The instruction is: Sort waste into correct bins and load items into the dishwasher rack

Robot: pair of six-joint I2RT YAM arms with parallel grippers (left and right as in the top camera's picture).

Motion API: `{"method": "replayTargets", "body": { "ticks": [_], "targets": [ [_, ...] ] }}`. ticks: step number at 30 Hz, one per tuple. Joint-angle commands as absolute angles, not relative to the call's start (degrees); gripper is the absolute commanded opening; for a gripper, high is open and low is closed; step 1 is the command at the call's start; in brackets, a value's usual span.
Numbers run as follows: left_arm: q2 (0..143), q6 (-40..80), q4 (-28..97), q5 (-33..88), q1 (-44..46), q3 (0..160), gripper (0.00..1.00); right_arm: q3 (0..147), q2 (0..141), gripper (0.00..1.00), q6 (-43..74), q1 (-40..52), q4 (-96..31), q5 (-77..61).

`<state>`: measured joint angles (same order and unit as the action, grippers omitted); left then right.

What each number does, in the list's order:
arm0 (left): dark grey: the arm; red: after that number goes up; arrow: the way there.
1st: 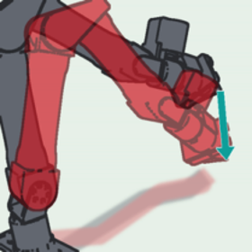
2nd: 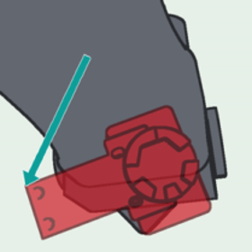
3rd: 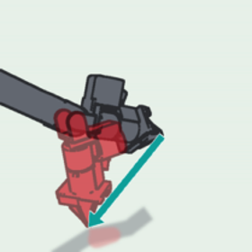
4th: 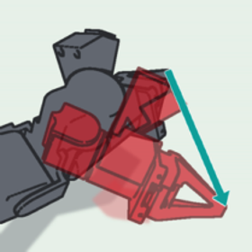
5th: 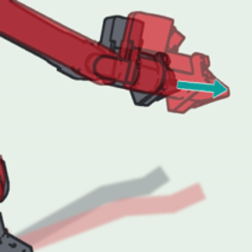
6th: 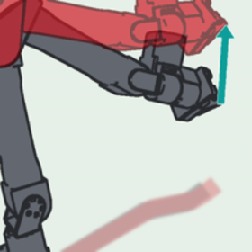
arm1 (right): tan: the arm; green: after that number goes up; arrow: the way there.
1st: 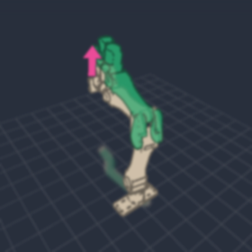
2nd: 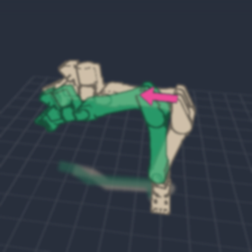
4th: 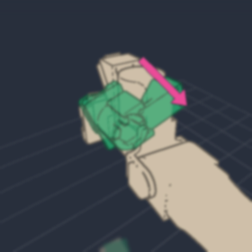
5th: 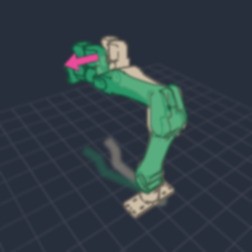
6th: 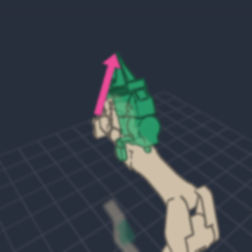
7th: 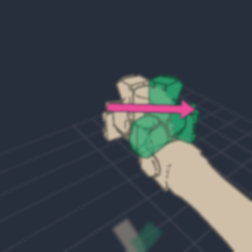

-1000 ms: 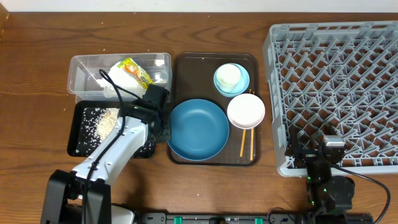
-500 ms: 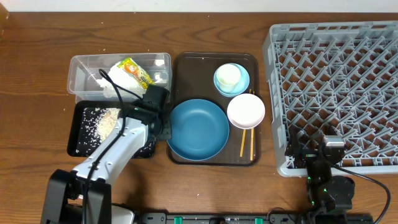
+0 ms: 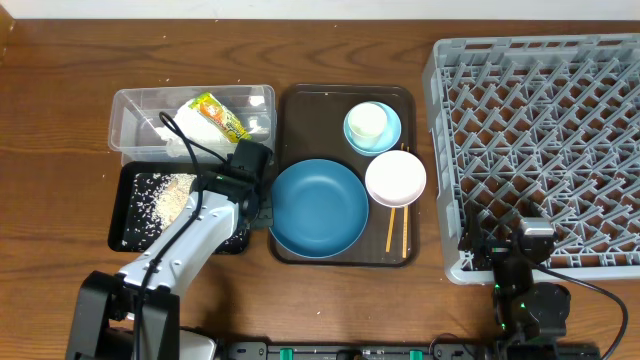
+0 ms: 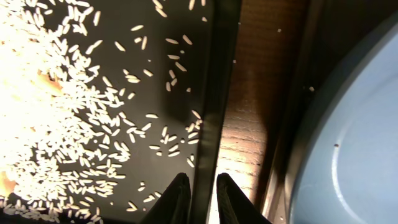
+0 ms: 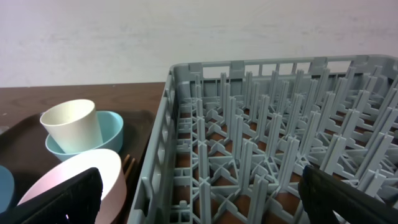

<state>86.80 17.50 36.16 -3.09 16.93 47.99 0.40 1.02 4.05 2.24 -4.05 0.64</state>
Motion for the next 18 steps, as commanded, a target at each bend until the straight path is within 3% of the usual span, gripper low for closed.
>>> {"method": "replayTargets", "body": {
  "ticks": [1,2,18],
  "targets": [
    [86.91,16.56,36.29,-1.98,16.67,47.55,0.19,0.30,0.93,0.99,4.19,2.70,-4.29,0.60],
    [86.91,16.56,36.32,-1.98,16.67,47.55,0.15,0.30,0.93,0.99,4.19,2.70,-4.29,0.60],
    [86.91,16.56,36.34,0.97,16.73,47.51,0.12,0.30,0.93,0.99,4.19,2.70,-4.29,0.60]
  ]
}}
